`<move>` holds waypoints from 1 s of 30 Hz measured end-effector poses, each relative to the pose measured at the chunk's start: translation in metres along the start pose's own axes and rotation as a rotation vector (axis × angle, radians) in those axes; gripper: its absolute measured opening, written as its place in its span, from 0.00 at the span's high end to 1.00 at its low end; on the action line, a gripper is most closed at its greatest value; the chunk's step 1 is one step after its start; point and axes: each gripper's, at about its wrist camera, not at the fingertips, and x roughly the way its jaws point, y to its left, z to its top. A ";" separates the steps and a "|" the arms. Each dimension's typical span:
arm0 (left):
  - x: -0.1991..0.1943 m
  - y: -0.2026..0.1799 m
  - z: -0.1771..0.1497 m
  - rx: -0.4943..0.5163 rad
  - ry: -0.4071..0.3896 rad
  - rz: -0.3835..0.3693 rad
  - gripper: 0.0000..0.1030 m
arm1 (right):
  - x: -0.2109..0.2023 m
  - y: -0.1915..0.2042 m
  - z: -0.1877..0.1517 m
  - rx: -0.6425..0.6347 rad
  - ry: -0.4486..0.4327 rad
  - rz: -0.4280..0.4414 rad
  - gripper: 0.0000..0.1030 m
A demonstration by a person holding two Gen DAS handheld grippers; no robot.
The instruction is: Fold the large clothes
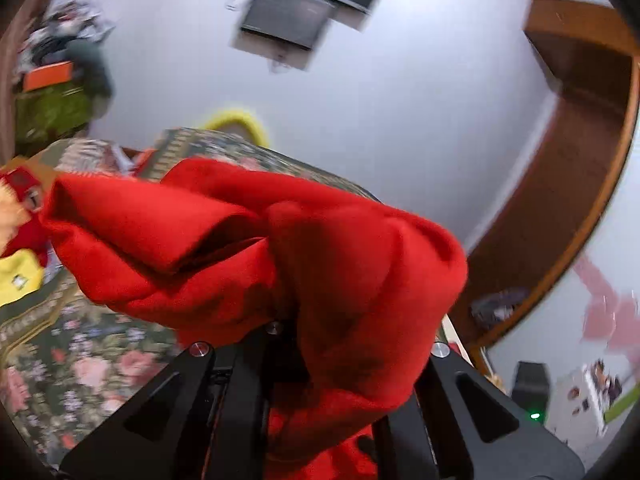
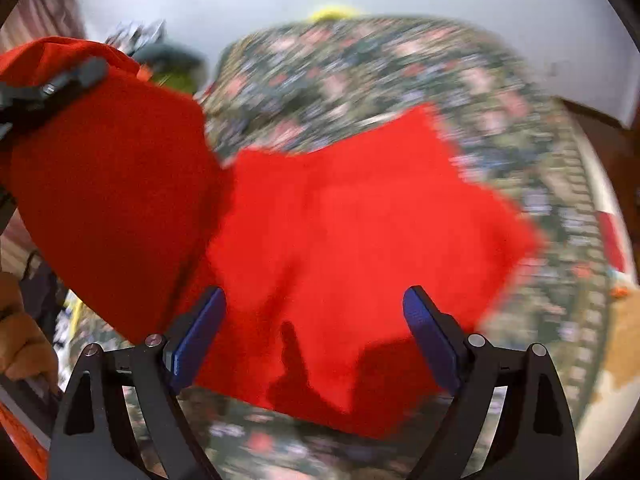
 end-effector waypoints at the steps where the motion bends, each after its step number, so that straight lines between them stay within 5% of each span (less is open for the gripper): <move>1: 0.012 -0.018 -0.005 0.028 0.027 -0.019 0.97 | -0.008 -0.017 -0.004 0.025 -0.008 -0.035 0.14; 4: 0.035 -0.054 -0.024 0.098 0.086 -0.061 0.97 | -0.021 -0.057 -0.016 0.077 -0.004 -0.095 0.14; 8: 0.075 -0.089 -0.067 0.184 0.259 -0.128 0.97 | -0.038 -0.097 -0.034 0.128 0.006 -0.141 0.14; 13: 0.105 -0.092 -0.115 0.278 0.452 -0.085 0.97 | -0.056 -0.120 -0.048 0.181 -0.003 -0.147 0.14; 16: 0.093 -0.088 -0.130 0.321 0.467 -0.055 0.93 | -0.068 -0.126 -0.048 0.194 -0.024 -0.145 0.14; 18: 0.081 -0.091 -0.139 0.336 0.487 -0.089 0.82 | -0.072 -0.128 -0.045 0.198 -0.041 -0.141 0.14; 20: 0.064 -0.092 -0.142 0.365 0.510 -0.130 0.58 | -0.075 -0.127 -0.043 0.198 -0.051 -0.139 0.14; 23: 0.036 -0.105 -0.144 0.398 0.543 -0.156 0.39 | -0.082 -0.121 -0.042 0.193 -0.066 -0.133 0.14; 30: -0.015 -0.082 -0.112 0.332 0.443 -0.073 0.37 | -0.091 -0.089 -0.033 0.144 -0.102 -0.085 0.14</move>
